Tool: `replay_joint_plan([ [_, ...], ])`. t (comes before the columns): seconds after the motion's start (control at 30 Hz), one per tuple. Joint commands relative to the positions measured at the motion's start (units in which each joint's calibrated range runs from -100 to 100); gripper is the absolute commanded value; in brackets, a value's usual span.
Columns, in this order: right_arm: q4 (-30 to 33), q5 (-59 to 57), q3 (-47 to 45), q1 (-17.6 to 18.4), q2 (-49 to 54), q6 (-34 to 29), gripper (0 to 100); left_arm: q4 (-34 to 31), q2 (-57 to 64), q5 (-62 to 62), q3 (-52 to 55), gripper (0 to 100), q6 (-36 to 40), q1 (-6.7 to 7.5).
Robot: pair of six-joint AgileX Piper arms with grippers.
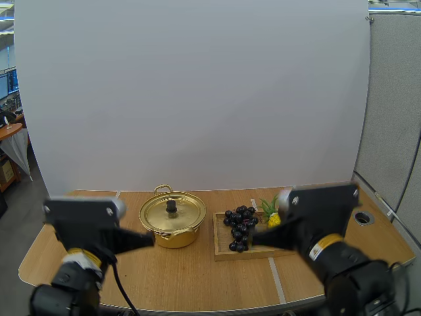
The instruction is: Open the pot, put the pineapple inside, and close it
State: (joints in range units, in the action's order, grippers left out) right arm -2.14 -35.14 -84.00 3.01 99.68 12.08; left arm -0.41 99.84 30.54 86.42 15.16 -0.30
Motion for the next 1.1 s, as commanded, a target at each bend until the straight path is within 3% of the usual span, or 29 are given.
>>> replay_joint_plan([
  [0.0, 0.39, -3.1, 5.65, -0.11, 0.32, -0.21, 0, -0.5, 0.16, -1.06, -7.08, 0, -1.45, -0.14],
  [0.2, 0.39, -11.91, 16.2, -0.11, 0.32, -0.21, 0, -0.5, 0.16, 3.94, -20.98, 0, -6.74, -0.14],
  [0.43, 0.39, -24.47, 21.94, -0.11, 0.32, -0.21, 0, -0.5, 0.16, 21.44, -34.26, 0, -6.74, -0.14],
  [0.67, 2.85, -28.88, 21.94, -0.11, 0.16, -0.21, 0, -0.36, -0.6, 28.44, -35.59, 0, -6.74, -0.14],
  [1.07, 2.95, -27.62, 21.94, -0.11, -18.74, -0.21, 0, 1.81, -29.25, 29.64, -35.59, 0, -6.74, -0.14],
])
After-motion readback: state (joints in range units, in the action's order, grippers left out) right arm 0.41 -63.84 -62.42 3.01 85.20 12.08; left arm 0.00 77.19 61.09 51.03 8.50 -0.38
